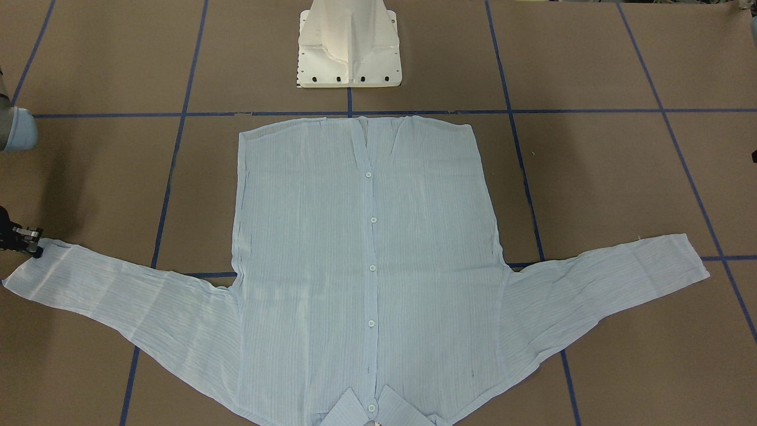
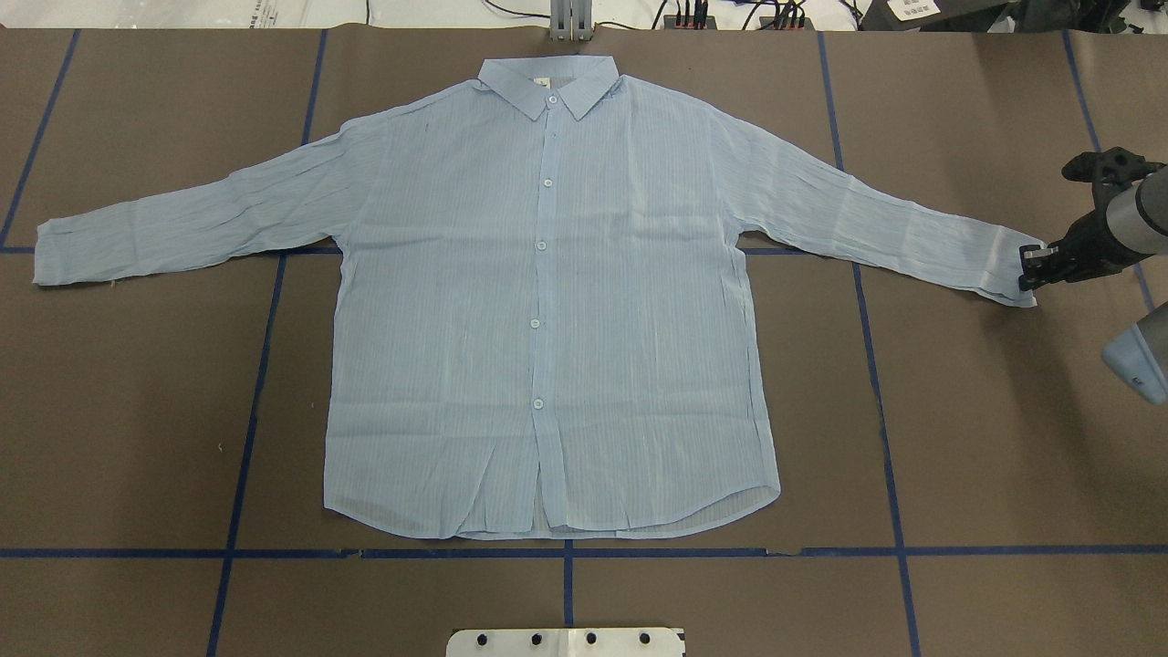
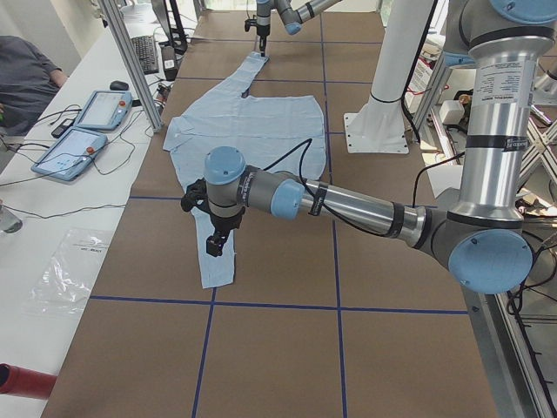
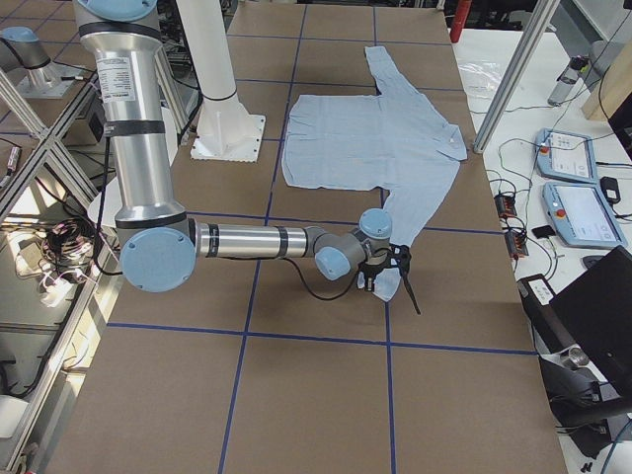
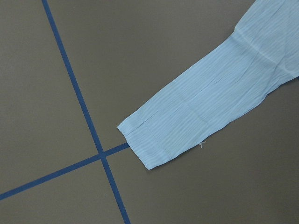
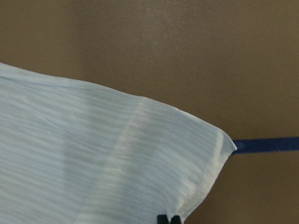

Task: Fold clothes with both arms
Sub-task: 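Grasp the sleeve cuff with the right gripper, then carry the sleeve across the shirt front toward the collar with the right gripper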

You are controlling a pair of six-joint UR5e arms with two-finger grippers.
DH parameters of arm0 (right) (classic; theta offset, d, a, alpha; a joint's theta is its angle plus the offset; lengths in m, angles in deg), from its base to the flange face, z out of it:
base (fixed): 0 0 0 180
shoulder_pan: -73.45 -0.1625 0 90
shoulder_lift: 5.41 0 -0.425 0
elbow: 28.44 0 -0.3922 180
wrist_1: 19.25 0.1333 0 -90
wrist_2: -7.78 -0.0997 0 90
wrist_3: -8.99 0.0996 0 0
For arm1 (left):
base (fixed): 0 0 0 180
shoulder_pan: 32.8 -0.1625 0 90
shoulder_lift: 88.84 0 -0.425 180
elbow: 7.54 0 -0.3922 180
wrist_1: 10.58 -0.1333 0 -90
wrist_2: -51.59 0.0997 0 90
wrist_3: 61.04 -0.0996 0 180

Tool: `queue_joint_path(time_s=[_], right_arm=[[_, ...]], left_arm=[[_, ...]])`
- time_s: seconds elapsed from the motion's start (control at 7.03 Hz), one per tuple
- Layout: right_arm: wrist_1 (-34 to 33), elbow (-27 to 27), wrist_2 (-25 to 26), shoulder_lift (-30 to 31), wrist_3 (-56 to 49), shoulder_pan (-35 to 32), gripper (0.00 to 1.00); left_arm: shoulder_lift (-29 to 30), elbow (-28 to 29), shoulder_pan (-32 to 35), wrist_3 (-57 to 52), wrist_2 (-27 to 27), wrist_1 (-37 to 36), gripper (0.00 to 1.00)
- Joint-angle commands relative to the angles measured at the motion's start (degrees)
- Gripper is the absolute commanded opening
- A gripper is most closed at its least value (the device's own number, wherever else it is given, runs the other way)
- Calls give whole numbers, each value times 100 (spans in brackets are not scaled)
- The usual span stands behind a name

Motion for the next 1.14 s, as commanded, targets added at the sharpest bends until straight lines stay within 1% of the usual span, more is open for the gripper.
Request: queue_joint_path(time_s=[0.0, 0.14, 0.28, 0.43, 0.57, 0.71, 0.85, 1.0], right_arm=[[-351, -583, -21, -49, 31, -12, 0], [-1059, -1074, -4, -276, 49, -12, 0], [-1658, -1418, 49, -643, 57, -4, 0], [-1742, -1404, 49, -1065, 58, 40, 0], [-1734, -1352, 67, -1513, 66, 249, 0], [-1725, -1212, 206, -2048, 258, 617, 0], [-1656, -1176, 547, -2427, 599, 1038, 0], [-1655, -1158, 950, -2797, 672, 1338, 0]], left_arm=[[-5, 0, 0, 0, 0, 0, 100], [3, 0, 0, -9, 0, 0, 100], [-5, 0, 0, -9, 0, 0, 100], [-5, 9, 0, -9, 0, 9, 100], [-5, 9, 0, 0, -9, 0, 100], [-5, 9, 0, 0, -9, 0, 100], [-5, 17, 0, 0, 0, 0, 100], [-5, 26, 0, -9, -9, 0, 100]])
